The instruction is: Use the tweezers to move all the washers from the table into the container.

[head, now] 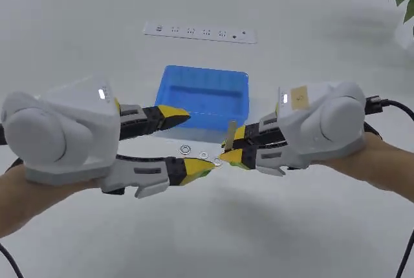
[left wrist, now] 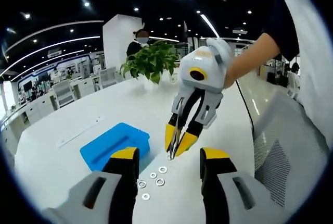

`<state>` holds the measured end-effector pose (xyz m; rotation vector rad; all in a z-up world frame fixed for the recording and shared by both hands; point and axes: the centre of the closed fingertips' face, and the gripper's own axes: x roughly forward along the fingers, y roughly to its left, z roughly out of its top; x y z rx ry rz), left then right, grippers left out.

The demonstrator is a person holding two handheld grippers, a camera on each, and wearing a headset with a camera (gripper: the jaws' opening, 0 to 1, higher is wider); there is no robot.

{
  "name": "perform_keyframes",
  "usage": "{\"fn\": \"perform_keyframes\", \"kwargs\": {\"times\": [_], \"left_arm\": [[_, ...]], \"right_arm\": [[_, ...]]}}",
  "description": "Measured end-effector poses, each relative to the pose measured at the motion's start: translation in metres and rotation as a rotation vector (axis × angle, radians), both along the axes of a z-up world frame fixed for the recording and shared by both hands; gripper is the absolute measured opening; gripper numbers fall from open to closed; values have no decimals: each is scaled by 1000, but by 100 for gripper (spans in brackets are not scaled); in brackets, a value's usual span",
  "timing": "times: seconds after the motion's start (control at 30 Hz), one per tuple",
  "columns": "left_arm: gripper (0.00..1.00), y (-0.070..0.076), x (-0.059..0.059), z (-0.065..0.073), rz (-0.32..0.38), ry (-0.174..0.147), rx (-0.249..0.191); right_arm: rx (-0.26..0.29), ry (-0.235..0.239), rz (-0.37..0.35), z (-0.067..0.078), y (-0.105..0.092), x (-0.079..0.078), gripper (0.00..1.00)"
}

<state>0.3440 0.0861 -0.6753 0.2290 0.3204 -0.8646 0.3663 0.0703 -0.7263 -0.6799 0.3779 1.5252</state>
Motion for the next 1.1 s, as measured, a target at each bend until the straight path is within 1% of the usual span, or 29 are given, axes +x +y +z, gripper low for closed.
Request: {"fn": "perform_keyframes", "kwargs": {"times": [0.07, 0.13, 0.17, 0.2, 0.23, 0.27, 0.3, 0.33, 0.37, 0.4, 0.43, 0.5, 0.53, 0.6, 0.67, 0.73, 0.8, 0.9, 0.93, 1.0, 1.07, 1.1], "left_arm": [[55, 2, -4, -2, 3, 14, -11], [57, 4, -7, -5, 5, 13, -2], [59, 7, -8, -7, 11, 20, -5], [62, 8, -10, -8, 21, 39, -27], [64, 9, -12, -9, 32, 48, -48], [67, 9, -15, -8, 39, 70, -87], [69, 7, -20, -8, 42, 114, -153], [71, 7, -23, -8, 44, 126, -179], [74, 10, -25, -9, 41, 111, -172], [75, 12, -27, -11, 38, 109, -161], [76, 13, -29, -12, 36, 114, -158], [78, 15, -33, -16, 36, 123, -148], [80, 19, -33, -17, 41, 123, -145], [83, 24, -33, -20, 58, 132, -149], [87, 31, -30, -23, 84, 128, -136], [90, 37, -29, -25, 102, 135, -139], [92, 41, -29, -27, 113, 140, -149], [97, 44, -30, -27, 124, 155, -187], [100, 45, -30, -29, 127, 155, -184], [99, 47, -31, -32, 128, 155, -178], [99, 49, -30, -35, 134, 149, -172], [99, 50, -30, -36, 136, 149, -170]], "right_arm": [[10, 0, -5, 7, 2, 2, 9], [27, 6, -4, 15, 5, 3, 9], [29, 6, -3, 17, 7, 3, 9], [30, 3, -1, 19, 8, 4, 9], [26, -3, 3, 22, 10, 6, 9], [24, -10, 9, 23, 11, 7, 9], [22, -24, 20, 27, 13, 10, 9], [24, -23, 19, 30, 15, 12, 9], [30, -23, 20, 32, 16, 15, 9], [36, -21, 18, 35, 18, 18, 9], [35, -25, 21, 38, 20, 21, 9], [19, -56, 35, 42, 23, 28, 9], [20, -56, 39, 44, 25, 30, 9], [22, -66, 49, 49, 29, 36, 9], [18, -77, 58, 52, 33, 42, 9], [15, -85, 62, 54, 36, 48, 9], [14, -88, 61, 54, 40, 55, 9], [15, -96, 61, 54, 46, 66, 9], [16, -96, 61, 54, 48, 70, 9], [14, -95, 58, 52, 52, 79, 9], [8, -98, 53, 47, 54, 87, 9], [3, -96, 46, 42, 56, 94, 9]]}}
